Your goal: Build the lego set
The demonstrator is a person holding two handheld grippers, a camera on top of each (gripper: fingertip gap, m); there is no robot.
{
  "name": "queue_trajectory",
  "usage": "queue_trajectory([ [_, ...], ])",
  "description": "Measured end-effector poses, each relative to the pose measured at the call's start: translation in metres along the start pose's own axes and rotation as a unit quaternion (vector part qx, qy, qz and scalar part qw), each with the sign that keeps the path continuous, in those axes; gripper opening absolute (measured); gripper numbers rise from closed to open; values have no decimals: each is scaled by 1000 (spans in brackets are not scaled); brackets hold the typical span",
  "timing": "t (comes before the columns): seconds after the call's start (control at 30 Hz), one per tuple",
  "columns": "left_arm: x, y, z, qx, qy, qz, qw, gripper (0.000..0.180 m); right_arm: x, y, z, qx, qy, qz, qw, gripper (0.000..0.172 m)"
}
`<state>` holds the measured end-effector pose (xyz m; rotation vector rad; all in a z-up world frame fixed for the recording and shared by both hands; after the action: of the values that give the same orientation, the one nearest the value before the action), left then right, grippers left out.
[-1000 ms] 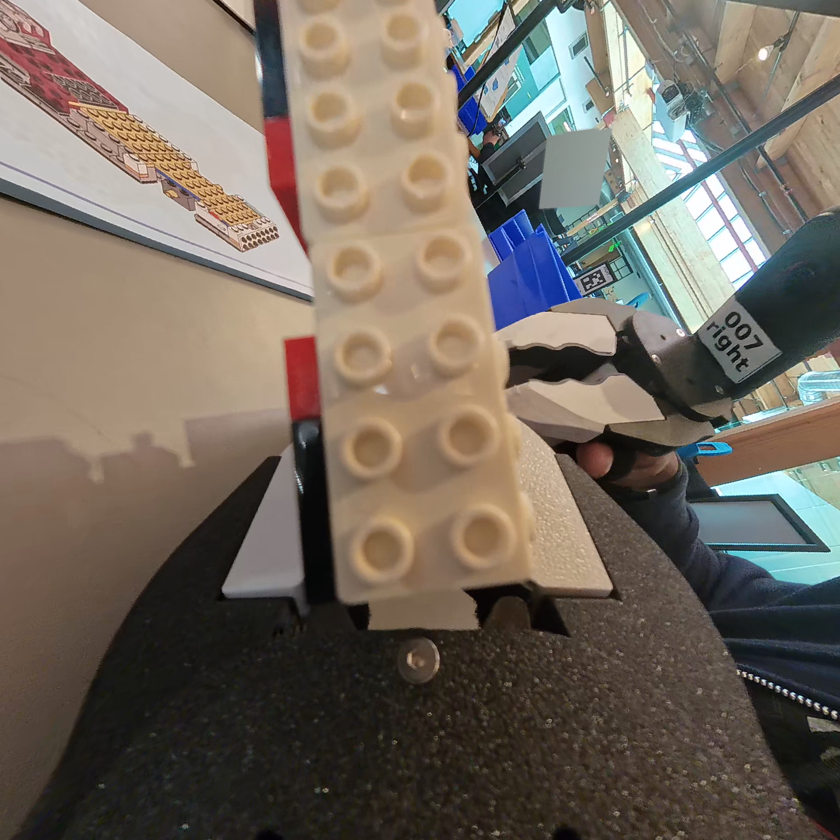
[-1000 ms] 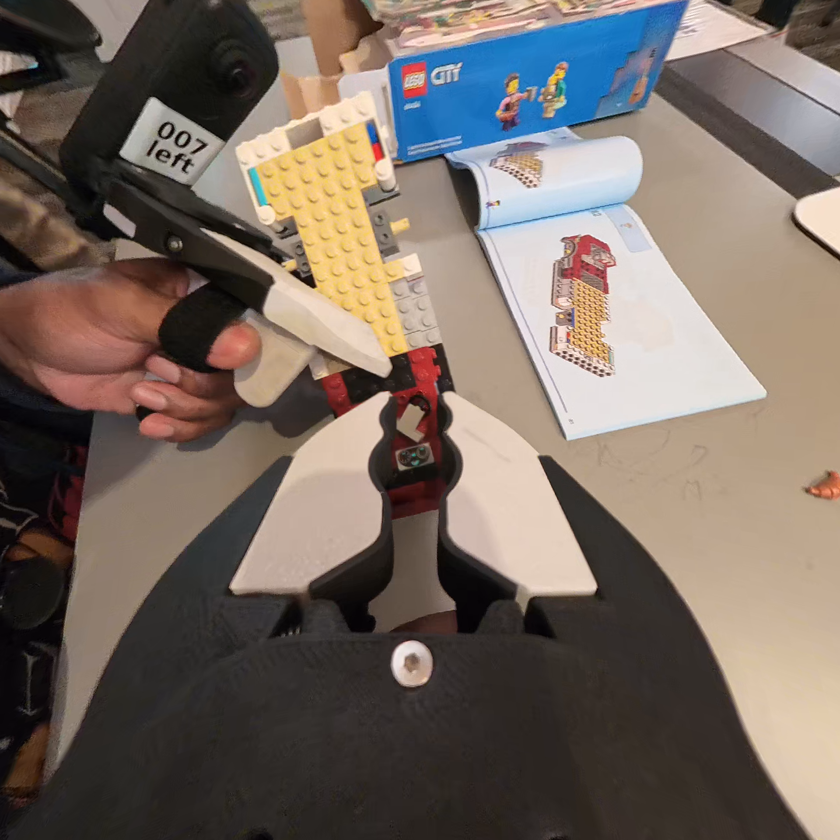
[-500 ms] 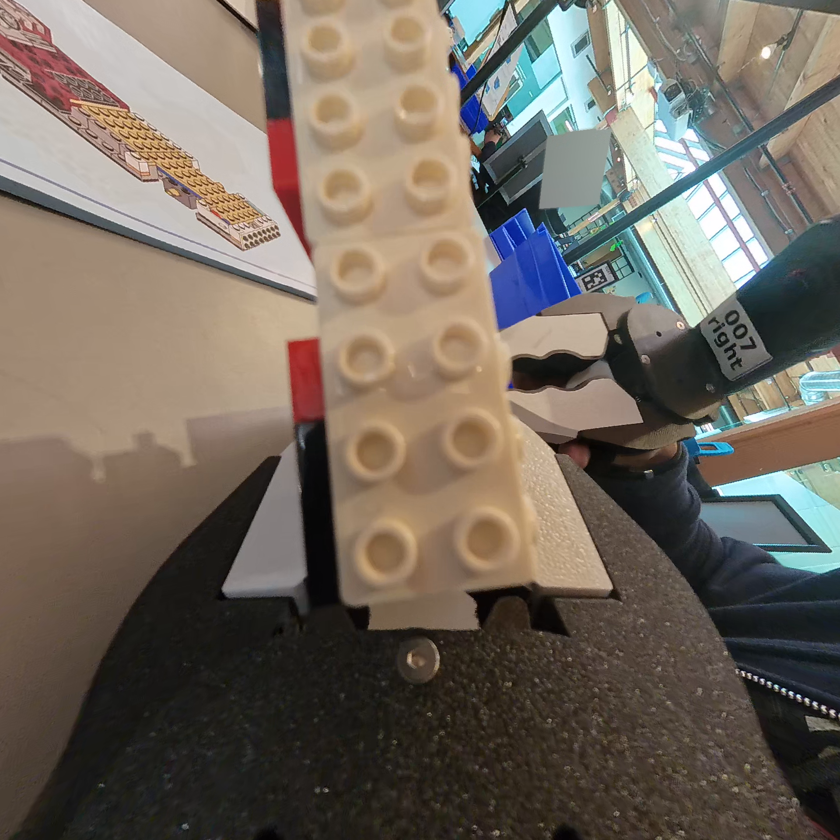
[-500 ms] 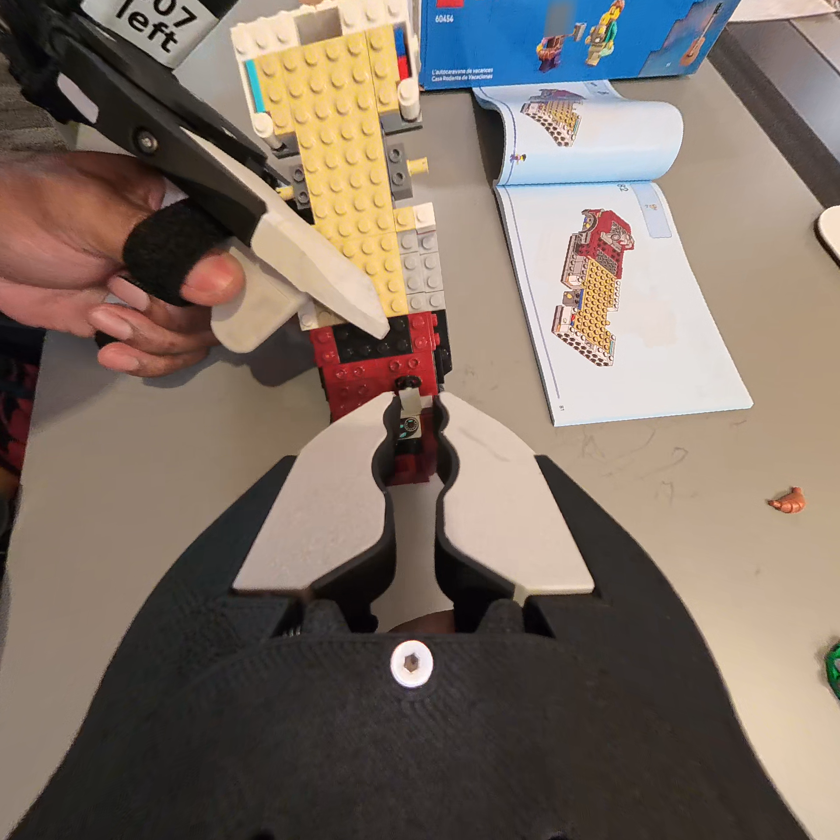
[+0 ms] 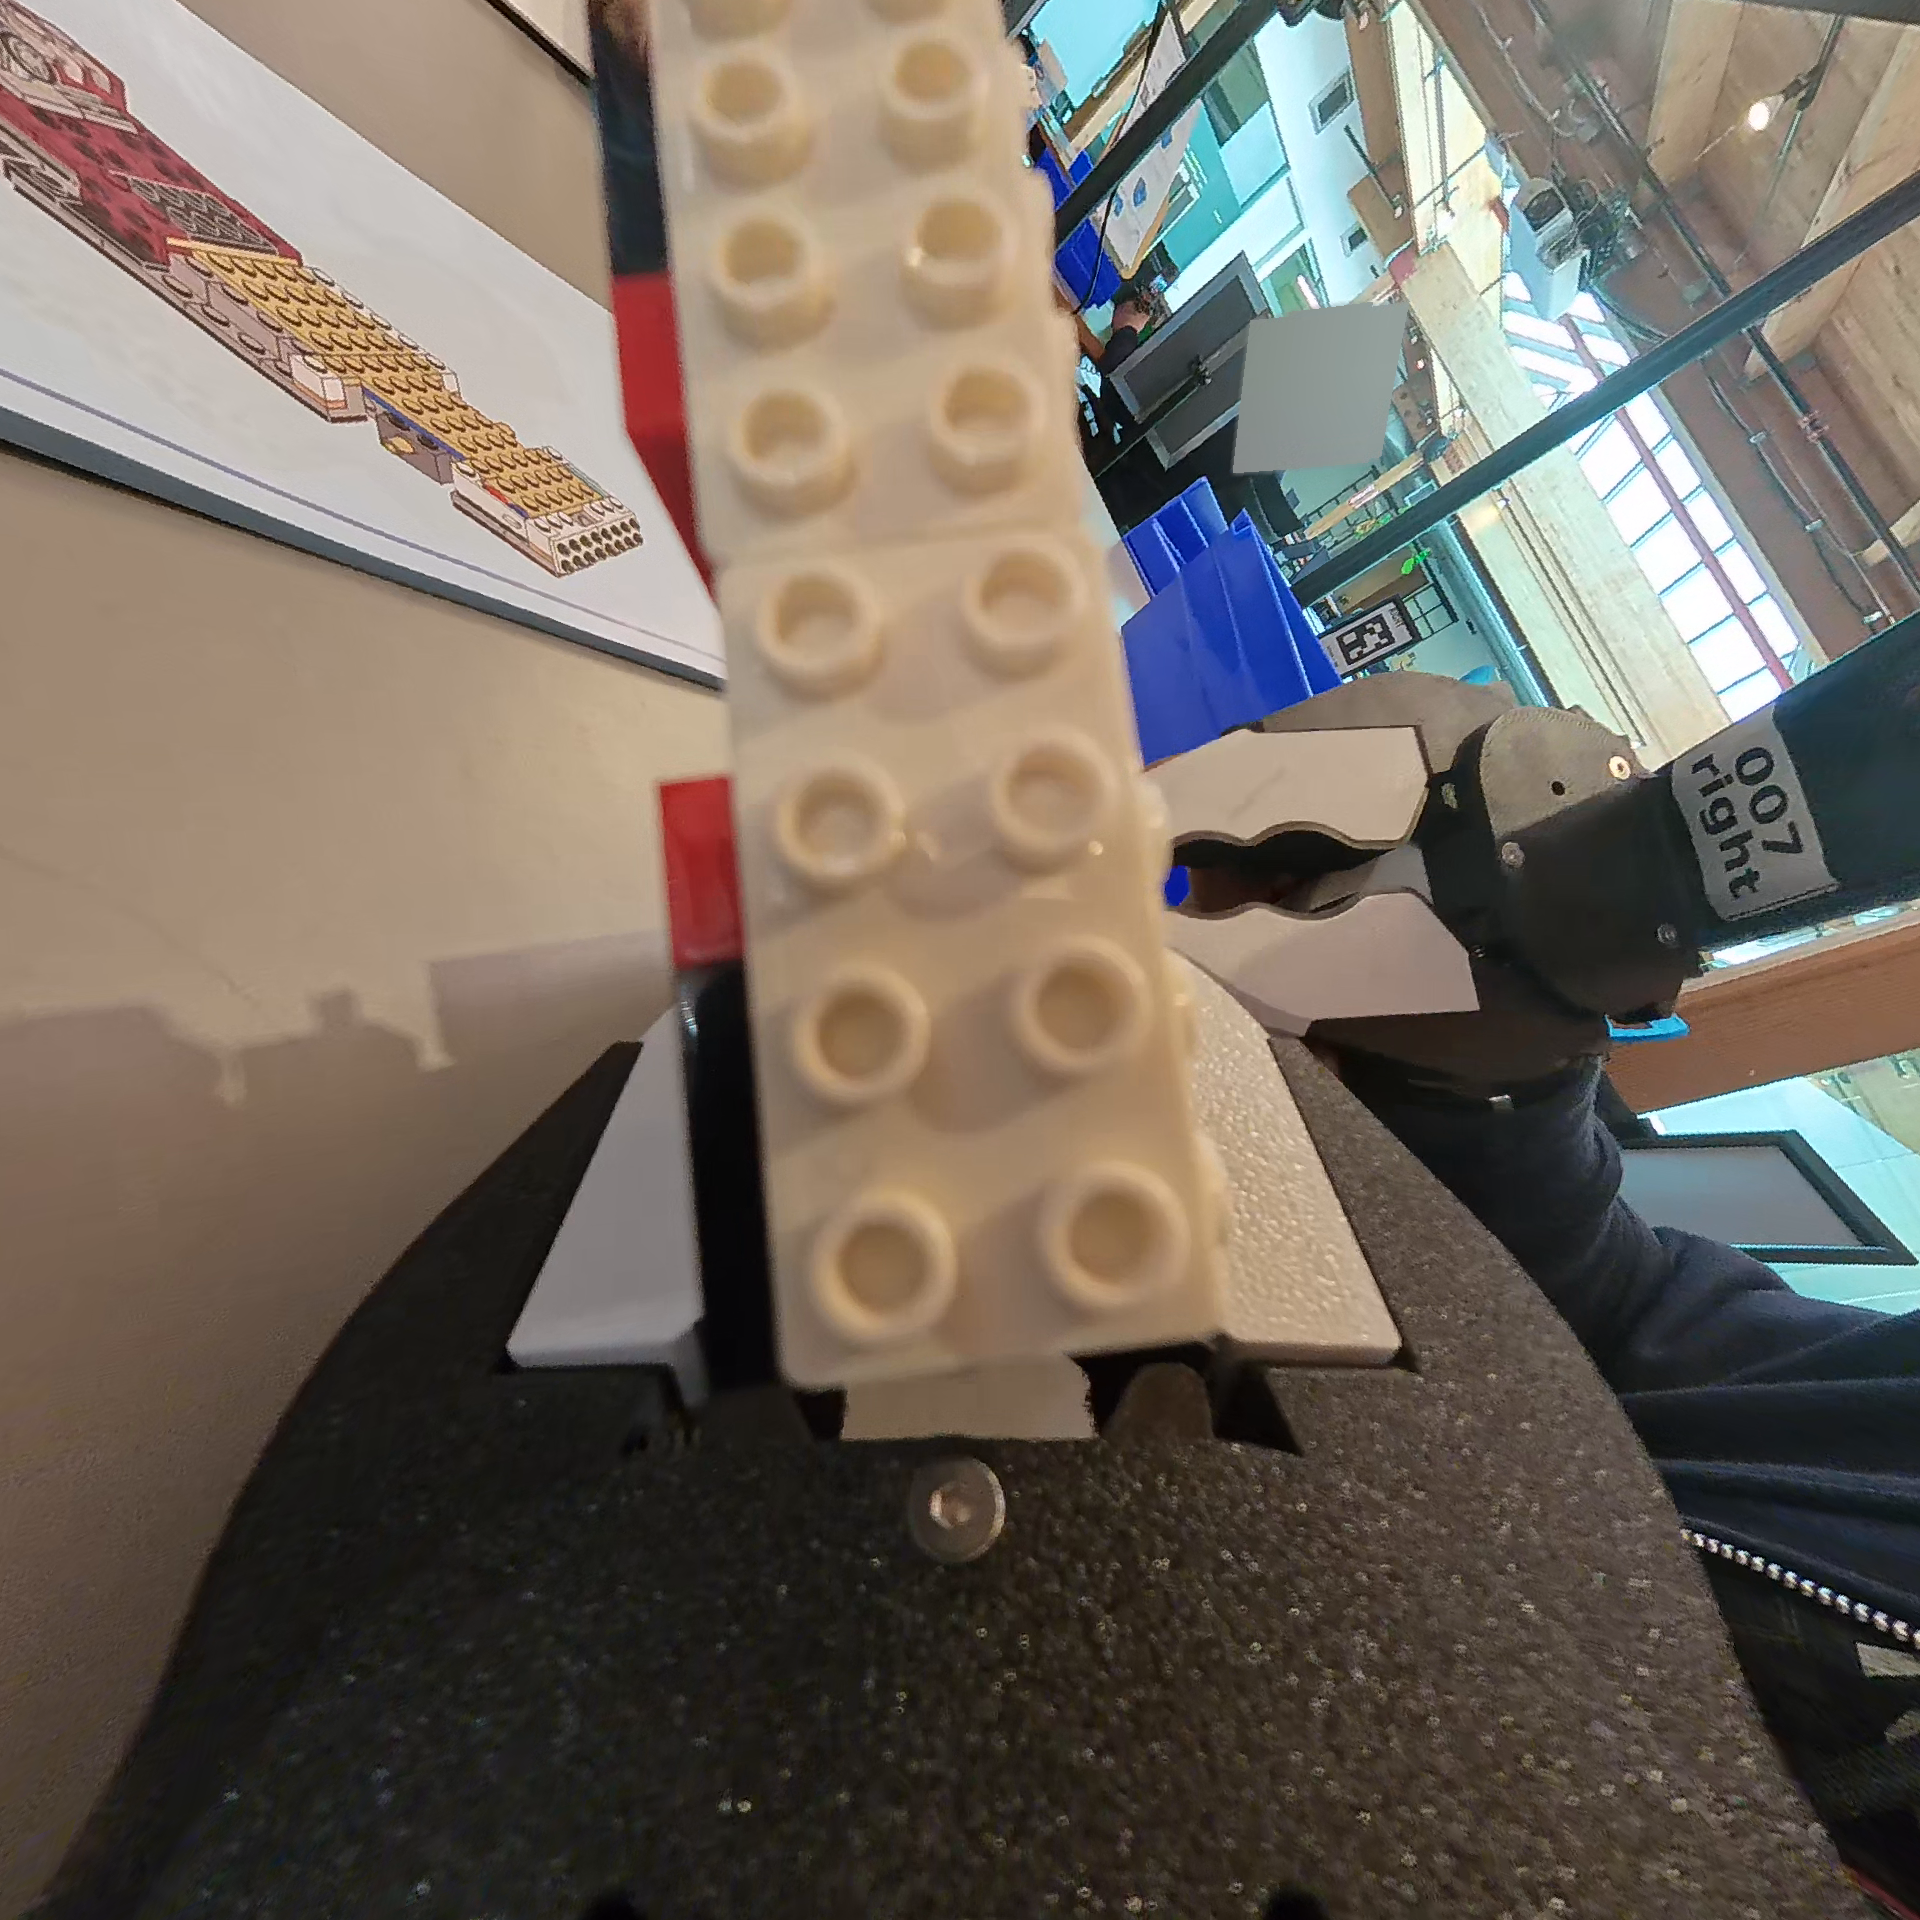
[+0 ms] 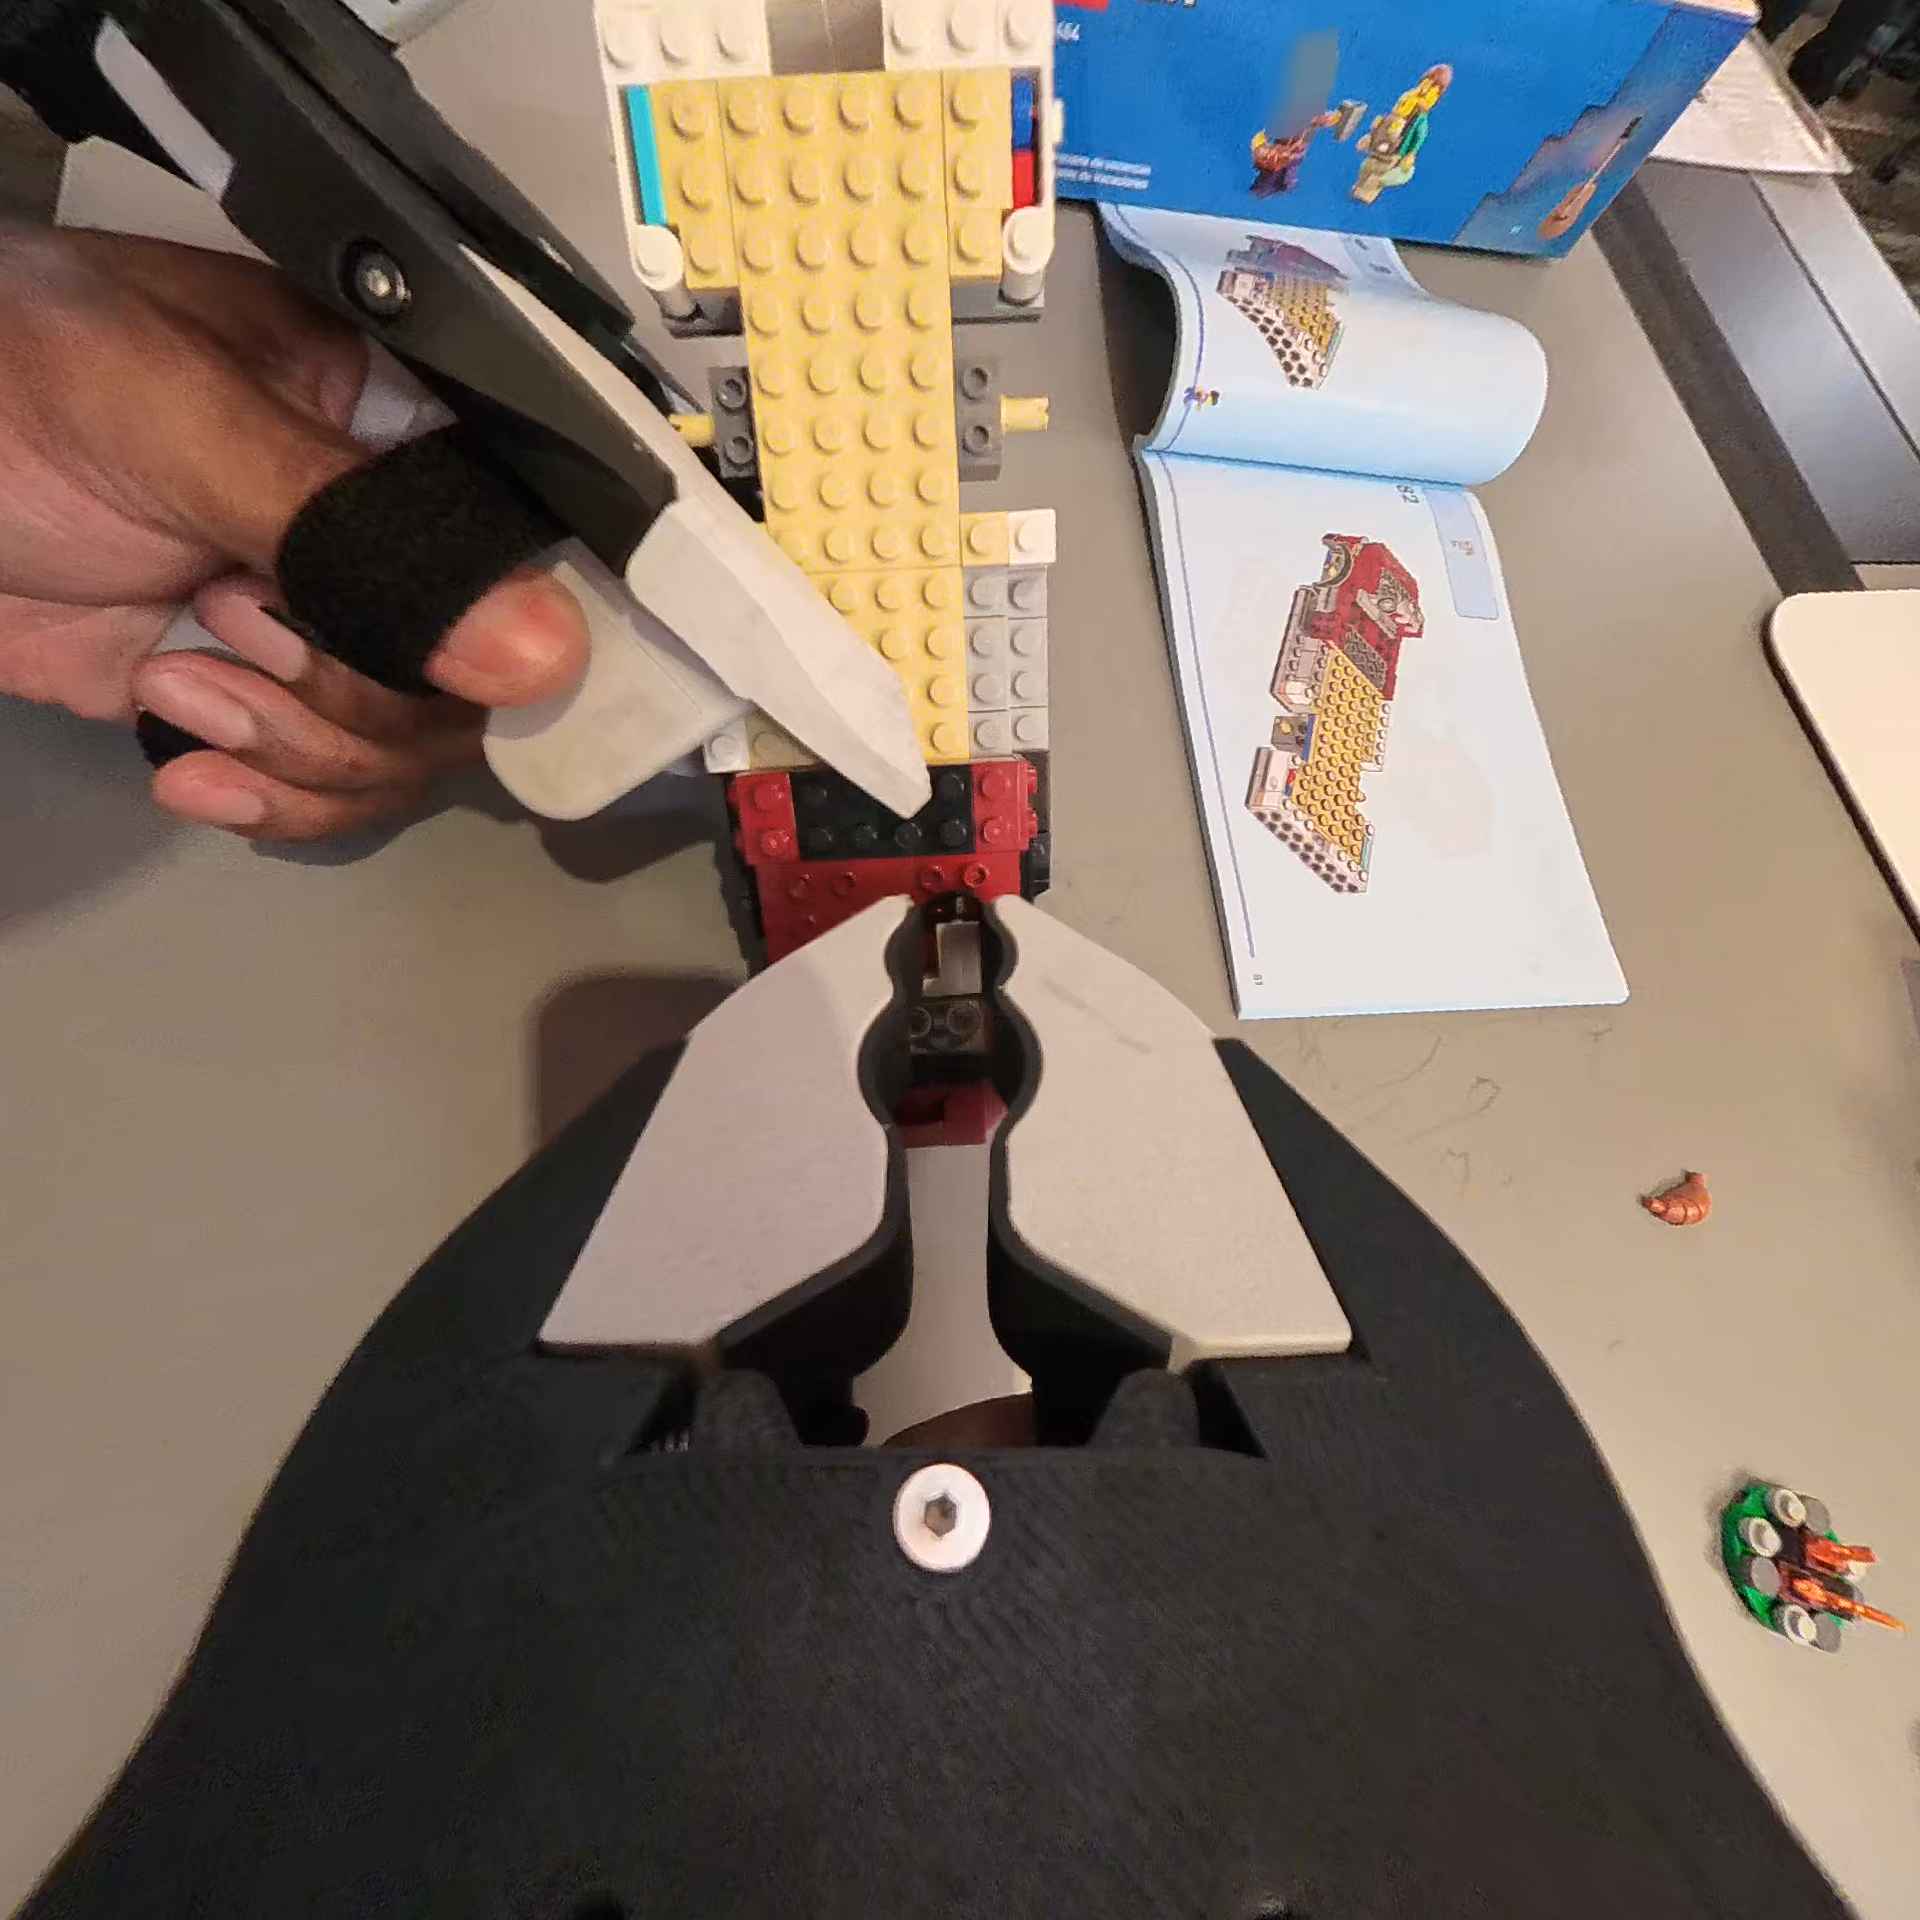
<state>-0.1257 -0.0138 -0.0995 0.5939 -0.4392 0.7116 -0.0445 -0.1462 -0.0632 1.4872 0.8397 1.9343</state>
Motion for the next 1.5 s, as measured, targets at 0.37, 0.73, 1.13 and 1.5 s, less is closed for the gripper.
queue_trajectory([
  [0.37,0,0,1,1,-3,0,1000,28,-8,8,-2,50,-91,182,978,10],
  [0.73,0,0,1,2,-3,1,1000,28,-21,-3,-8,-3,-53,133,990,9],
  [1.13,0,0,1,2,-5,-1,1000,28,-22,-3,-5,13,-52,132,990,9],
  [1.5,0,1,0,2,3,1,1000,28,-29,1,-4,-9,-35,104,994,8],
])
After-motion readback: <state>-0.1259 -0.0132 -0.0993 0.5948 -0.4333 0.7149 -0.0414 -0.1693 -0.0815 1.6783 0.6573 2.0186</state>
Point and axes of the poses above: each gripper's, where its closed fingertips meet, y back along the fingers, x out of its top, z = x × y across the jaws, the point moved 9 cm from there along y, back along the fingers, and after that the axes turned 12 degrees about -z, right-handed, at the moved point
